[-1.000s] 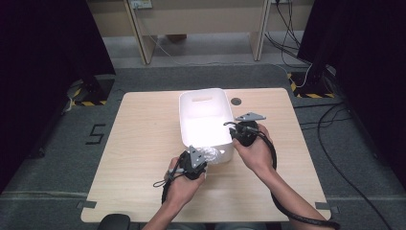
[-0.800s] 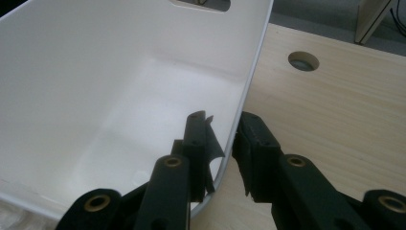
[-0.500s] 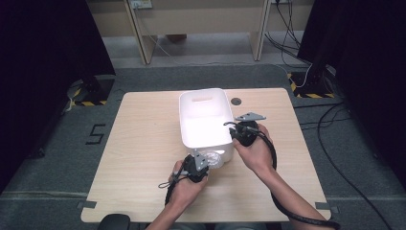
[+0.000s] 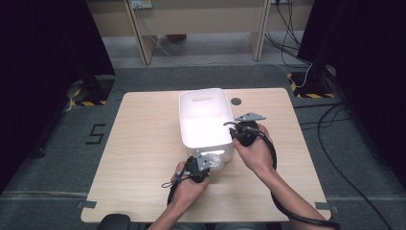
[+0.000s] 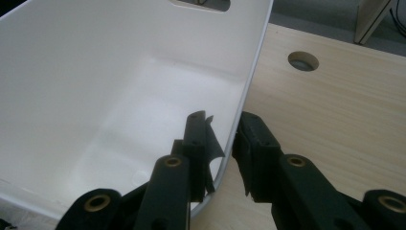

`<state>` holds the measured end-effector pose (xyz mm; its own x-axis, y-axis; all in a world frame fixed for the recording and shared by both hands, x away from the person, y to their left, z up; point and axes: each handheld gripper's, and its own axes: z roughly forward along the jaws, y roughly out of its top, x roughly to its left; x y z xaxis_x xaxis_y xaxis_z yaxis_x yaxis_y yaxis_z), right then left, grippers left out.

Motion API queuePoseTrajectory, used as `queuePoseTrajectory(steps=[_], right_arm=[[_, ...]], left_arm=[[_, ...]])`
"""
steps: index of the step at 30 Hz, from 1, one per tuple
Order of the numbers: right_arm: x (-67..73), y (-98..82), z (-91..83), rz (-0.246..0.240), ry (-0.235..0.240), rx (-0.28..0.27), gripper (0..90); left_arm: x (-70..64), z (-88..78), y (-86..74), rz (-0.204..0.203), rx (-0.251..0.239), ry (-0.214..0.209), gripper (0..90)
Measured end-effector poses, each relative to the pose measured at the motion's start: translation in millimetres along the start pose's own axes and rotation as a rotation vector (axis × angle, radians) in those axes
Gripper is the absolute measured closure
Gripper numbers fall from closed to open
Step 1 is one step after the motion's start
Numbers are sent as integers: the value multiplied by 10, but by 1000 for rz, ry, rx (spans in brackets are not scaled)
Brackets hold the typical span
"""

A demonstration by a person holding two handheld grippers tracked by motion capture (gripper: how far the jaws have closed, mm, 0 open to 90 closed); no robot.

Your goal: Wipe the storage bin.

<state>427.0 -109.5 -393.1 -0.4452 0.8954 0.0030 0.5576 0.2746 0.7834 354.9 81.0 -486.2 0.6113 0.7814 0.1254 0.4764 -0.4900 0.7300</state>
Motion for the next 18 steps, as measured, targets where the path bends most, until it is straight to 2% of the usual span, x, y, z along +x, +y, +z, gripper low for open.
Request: queuePoseTrajectory(steps=[18], right_arm=[[5,-3,1,3,-1,1,744]], left_arm=[[-74,80,41,10,7,-1,769]])
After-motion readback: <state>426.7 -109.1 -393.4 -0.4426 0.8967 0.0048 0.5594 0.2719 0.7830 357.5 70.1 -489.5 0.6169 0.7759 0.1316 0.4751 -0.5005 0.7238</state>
